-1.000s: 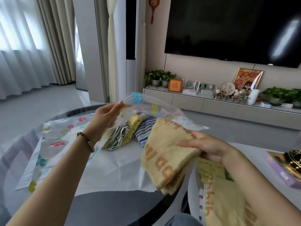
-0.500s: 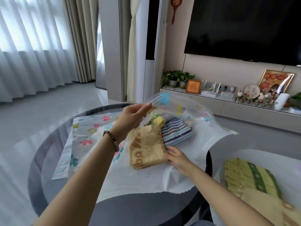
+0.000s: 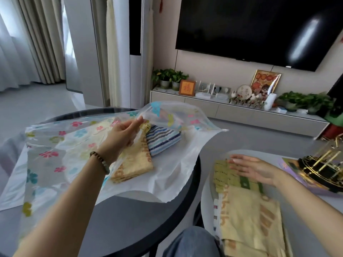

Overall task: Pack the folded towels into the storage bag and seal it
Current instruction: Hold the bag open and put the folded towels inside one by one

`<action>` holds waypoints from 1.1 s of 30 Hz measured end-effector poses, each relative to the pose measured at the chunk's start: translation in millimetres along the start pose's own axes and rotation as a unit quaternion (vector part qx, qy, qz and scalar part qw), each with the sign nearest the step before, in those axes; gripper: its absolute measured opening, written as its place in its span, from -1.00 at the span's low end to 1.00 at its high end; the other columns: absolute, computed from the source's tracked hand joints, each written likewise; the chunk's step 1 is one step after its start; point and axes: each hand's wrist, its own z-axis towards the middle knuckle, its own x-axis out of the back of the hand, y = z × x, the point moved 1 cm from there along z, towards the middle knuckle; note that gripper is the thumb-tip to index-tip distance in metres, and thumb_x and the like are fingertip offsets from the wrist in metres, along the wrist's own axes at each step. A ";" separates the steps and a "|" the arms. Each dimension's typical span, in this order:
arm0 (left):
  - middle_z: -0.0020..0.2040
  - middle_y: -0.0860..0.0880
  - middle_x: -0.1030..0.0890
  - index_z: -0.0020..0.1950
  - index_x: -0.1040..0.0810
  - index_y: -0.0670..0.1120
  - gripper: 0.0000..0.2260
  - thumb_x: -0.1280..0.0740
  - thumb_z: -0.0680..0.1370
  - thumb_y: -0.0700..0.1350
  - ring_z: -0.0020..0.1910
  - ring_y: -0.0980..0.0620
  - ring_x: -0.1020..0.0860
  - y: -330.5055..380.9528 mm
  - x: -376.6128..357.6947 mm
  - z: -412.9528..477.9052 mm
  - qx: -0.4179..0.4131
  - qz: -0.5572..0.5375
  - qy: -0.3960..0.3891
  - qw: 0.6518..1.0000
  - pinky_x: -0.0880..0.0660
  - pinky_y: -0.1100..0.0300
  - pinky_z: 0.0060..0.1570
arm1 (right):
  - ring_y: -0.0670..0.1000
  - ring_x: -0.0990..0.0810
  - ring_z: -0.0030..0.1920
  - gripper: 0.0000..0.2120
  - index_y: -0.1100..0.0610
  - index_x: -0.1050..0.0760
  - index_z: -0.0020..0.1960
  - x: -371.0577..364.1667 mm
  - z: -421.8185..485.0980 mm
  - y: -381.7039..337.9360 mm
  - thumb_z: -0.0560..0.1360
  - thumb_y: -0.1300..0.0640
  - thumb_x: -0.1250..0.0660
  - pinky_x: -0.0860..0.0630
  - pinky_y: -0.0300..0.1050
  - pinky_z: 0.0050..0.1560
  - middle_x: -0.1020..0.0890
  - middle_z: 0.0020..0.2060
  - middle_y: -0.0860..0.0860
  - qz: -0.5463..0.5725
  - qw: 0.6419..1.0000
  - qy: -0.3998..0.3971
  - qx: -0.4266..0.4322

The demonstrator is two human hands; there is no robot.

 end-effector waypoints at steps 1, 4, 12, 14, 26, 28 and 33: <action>-0.34 0.01 -0.34 -0.11 -0.62 0.01 -0.77 -0.25 0.52 0.10 -0.42 0.14 -0.27 -2.6 -5.6 1.5 0.003 0.003 0.000 1.000 -0.23 0.33 -0.43 | 0.06 -0.61 0.09 0.19 0.16 -0.41 0.33 14.1 1.5 7.0 -0.23 -0.15 -0.68 -0.54 -0.10 0.07 -0.64 0.10 0.09 -0.031 0.998 0.056 0.006; -0.40 0.02 -0.32 -0.09 -0.61 -0.01 -0.76 -0.25 0.51 0.11 -0.47 0.14 -0.24 -8.4 -10.9 2.5 0.016 0.018 -0.005 1.000 -0.23 0.35 -0.51 | 0.10 -0.52 0.15 0.27 0.13 -0.27 0.43 45.3 11.7 33.0 -0.18 -0.26 -0.62 -0.51 -0.13 0.11 -0.49 0.26 0.11 -0.081 0.983 0.159 -0.043; -0.39 0.00 -0.29 -0.01 -0.57 0.01 -0.74 -0.22 0.50 0.14 -0.42 0.10 -0.23 -7.6 -22.0 7.0 0.044 0.029 0.005 0.999 -0.24 0.22 -0.33 | 0.13 -0.48 0.24 -0.31 0.27 -0.47 0.29 95.5 57.0 106.5 0.26 0.00 -0.55 -0.54 -0.08 -0.19 -0.53 0.26 0.19 -0.025 0.957 0.216 -0.192; -0.37 0.00 -0.30 -0.05 -0.57 0.03 -0.75 -0.23 0.47 0.15 -0.39 0.10 -0.25 -4.5 -23.5 6.6 0.041 0.026 0.011 0.999 -0.24 0.23 -0.31 | 0.18 -0.51 0.21 -0.39 0.32 -0.48 0.25 92.4 59.4 106.7 0.31 0.05 -0.53 -0.49 -0.04 -0.05 -0.55 0.23 0.21 -0.035 0.952 0.249 -0.177; -0.33 -0.02 -0.38 -0.12 -0.58 0.03 -0.73 -0.26 0.40 0.19 -0.39 0.10 -0.30 -3.7 -21.8 6.2 0.060 0.033 0.012 0.998 -0.28 0.23 -0.32 | 0.21 -0.59 0.05 -0.57 0.28 -0.44 0.25 62.7 55.0 68.8 0.45 0.15 -0.42 -0.53 0.13 0.13 -0.61 0.02 0.21 -0.045 0.971 0.226 -0.066; -0.41 -0.02 -0.33 -0.10 -0.59 0.01 -0.73 -0.26 0.42 0.17 -0.48 0.13 -0.24 -4.4 -20.5 6.0 0.059 0.026 0.009 0.998 -0.24 0.24 -0.38 | 0.19 -0.60 -0.01 -0.61 0.27 -0.45 0.26 52.5 47.9 46.6 0.48 0.17 -0.39 -0.55 0.13 0.08 -0.62 -0.01 0.20 -0.010 0.978 0.207 -0.029; -0.55 0.08 -0.34 -0.09 -0.58 0.00 -0.73 -0.25 0.45 0.15 -0.56 0.17 -0.23 -1.9 -14.2 6.0 0.059 0.025 0.010 0.998 -0.24 0.28 -0.43 | 0.10 -0.63 -0.14 -0.69 0.18 -0.48 0.21 10.3 16.8 -29.2 0.47 0.21 -0.38 -0.60 -0.06 -0.18 -0.65 -0.10 0.10 0.043 0.985 0.147 0.082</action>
